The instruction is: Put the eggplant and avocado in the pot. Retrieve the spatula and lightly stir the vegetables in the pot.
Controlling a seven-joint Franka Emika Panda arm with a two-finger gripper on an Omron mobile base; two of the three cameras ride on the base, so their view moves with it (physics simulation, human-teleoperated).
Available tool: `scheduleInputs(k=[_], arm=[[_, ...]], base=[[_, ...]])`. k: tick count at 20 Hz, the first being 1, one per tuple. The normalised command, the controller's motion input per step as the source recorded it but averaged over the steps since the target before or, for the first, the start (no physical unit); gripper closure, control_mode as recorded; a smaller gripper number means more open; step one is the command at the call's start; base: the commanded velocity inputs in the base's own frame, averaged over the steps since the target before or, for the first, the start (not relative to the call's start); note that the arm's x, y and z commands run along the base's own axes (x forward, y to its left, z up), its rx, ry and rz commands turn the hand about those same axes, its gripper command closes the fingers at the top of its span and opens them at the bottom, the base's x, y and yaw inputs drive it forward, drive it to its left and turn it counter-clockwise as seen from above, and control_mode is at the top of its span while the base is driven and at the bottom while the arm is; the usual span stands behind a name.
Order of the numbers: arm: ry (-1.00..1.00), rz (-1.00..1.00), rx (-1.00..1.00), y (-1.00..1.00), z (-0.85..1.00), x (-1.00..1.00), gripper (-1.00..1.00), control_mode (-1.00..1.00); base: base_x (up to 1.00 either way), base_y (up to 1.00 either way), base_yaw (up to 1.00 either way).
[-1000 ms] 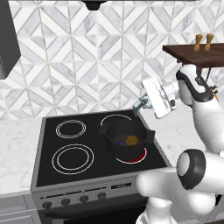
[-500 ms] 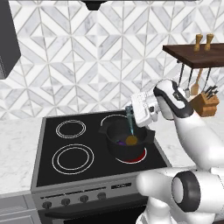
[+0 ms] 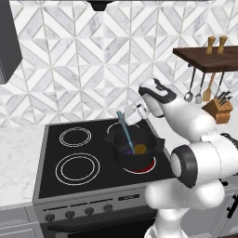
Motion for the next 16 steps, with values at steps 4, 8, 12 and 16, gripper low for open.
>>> scheduleInputs(k=[4, 8, 12, 16], arm=[[0.28, 0.09, 0.00, 0.00, -0.48, 0.43, 1.00, -1.00], [0.19, 0.19, 0.00, 0.00, -0.56, 0.15, 1.00, -1.00], [0.09, 0.28, 0.04, 0.00, -0.49, 0.00, 1.00, -1.00], [0.09, 0.34, 0.15, 0.10, -0.36, 0.00, 1.00, -1.00]], base=[[0.00, 0.00, 0.00], [0.00, 0.00, 0.00], [0.00, 0.00, 0.00], [0.00, 0.00, 0.00]])
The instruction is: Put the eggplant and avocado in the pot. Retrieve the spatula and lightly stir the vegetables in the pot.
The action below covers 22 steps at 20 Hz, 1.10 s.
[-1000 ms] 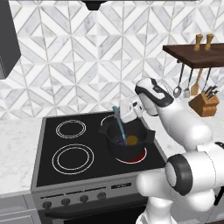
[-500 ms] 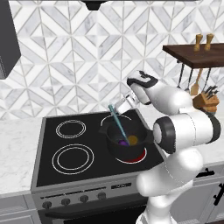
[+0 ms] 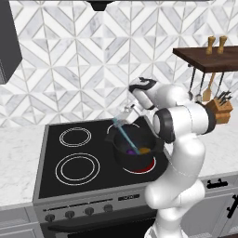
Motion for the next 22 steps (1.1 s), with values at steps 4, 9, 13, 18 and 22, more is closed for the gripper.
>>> scheduleInputs(k=[4, 9, 13, 18, 22], arm=[[0.04, 0.36, 0.19, 0.11, -0.08, 0.00, 1.00, -1.00], [-0.04, 0.30, 0.10, -0.19, 0.00, -0.02, 1.00, -1.00], [-0.13, 0.20, 0.00, -0.46, 0.00, -0.46, 1.00, -1.00], [-0.09, 0.21, 0.06, -0.34, 0.00, -0.88, 1.00, -1.00], [-0.04, 0.29, 0.27, -0.08, 0.00, -0.41, 1.00, -1.00]], base=[[0.00, 0.00, 0.00], [0.00, 0.00, 0.00], [0.00, 0.00, 0.00], [0.00, 0.00, 0.00], [0.00, 0.00, 0.00]])
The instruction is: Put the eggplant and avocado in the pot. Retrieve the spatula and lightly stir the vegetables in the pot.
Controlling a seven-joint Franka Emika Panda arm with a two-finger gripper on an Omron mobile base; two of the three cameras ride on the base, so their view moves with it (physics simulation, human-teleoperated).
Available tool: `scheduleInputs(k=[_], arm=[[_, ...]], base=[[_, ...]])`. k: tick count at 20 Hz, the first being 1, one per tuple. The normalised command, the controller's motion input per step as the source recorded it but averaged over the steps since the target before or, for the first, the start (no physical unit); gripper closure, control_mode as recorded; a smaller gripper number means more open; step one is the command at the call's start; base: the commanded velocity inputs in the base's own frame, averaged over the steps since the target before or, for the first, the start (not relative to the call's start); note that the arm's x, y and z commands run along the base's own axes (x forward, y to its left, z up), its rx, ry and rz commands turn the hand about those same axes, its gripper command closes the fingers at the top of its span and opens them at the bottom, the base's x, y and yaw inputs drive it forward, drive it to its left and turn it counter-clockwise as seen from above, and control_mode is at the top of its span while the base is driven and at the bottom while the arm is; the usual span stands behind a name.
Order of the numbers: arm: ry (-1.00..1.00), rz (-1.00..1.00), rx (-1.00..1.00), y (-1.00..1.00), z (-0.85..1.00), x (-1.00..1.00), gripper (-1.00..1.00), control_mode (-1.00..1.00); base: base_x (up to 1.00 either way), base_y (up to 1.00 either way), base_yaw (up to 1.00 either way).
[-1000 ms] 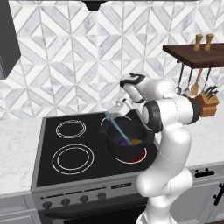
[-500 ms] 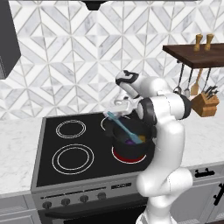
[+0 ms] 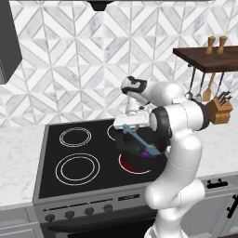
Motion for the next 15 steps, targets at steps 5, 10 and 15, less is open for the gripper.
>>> scheduleInputs(k=[5, 10, 15], arm=[[-0.02, 0.35, 0.37, 0.00, 0.03, -0.03, 1.00, -1.00], [-0.06, 0.39, 0.39, 0.00, 0.22, 0.00, 1.00, -1.00], [-0.15, 0.40, 0.35, -0.01, 0.08, -0.03, 1.00, -1.00]], base=[[0.00, 0.00, 0.00], [0.00, 0.00, 0.00], [0.00, 0.00, 0.00]])
